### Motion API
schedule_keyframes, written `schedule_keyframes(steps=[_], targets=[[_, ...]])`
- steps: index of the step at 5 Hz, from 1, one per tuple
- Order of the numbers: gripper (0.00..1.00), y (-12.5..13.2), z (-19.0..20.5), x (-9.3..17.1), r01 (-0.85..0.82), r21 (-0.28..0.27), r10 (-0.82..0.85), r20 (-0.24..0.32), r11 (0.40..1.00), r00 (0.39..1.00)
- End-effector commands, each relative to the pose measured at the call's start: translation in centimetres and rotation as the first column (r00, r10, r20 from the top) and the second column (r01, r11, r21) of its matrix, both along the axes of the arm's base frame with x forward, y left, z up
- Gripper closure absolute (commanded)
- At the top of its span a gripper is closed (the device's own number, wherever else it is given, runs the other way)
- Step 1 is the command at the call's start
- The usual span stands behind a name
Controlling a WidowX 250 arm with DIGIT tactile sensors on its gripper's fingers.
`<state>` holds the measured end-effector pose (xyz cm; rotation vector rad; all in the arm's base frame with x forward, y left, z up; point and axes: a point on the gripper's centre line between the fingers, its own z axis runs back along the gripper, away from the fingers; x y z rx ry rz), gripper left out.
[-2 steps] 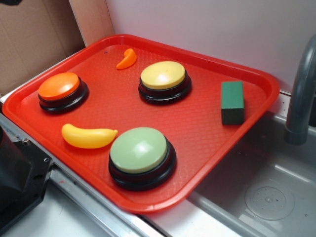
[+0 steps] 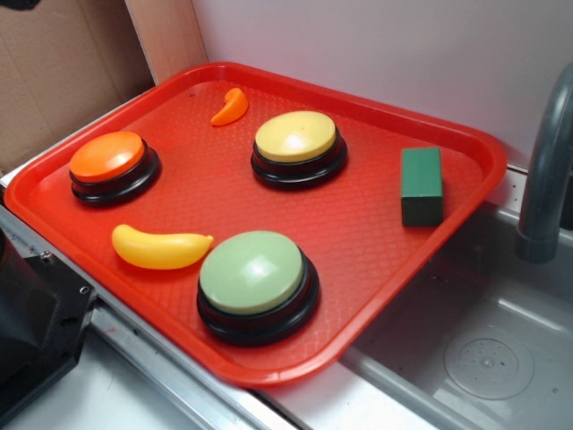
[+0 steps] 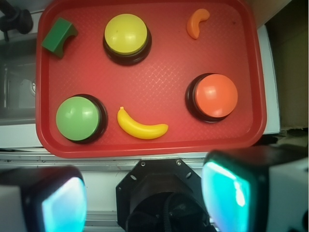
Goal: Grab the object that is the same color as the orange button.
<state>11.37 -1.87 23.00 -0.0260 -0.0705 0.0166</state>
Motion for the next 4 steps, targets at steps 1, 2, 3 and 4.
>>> schedule_keyframes(steps=[1, 2, 3, 4], targets=[[0.0, 2.0, -0.2, 6.3, -0.275, 0.059, 0.263, 0.159, 0.96, 0.952], [0.0, 3.0, -1.5, 9.8, -0.363, 0.058, 0.344, 0.206, 0.93, 0.916], [0.0, 4.3, -3.3, 12.8, -0.443, 0.04, 0.419, 0.262, 0.895, 0.869], [0.0, 5.7, -5.1, 15.1, -0.501, 0.046, 0.468, 0.292, 0.864, 0.834]])
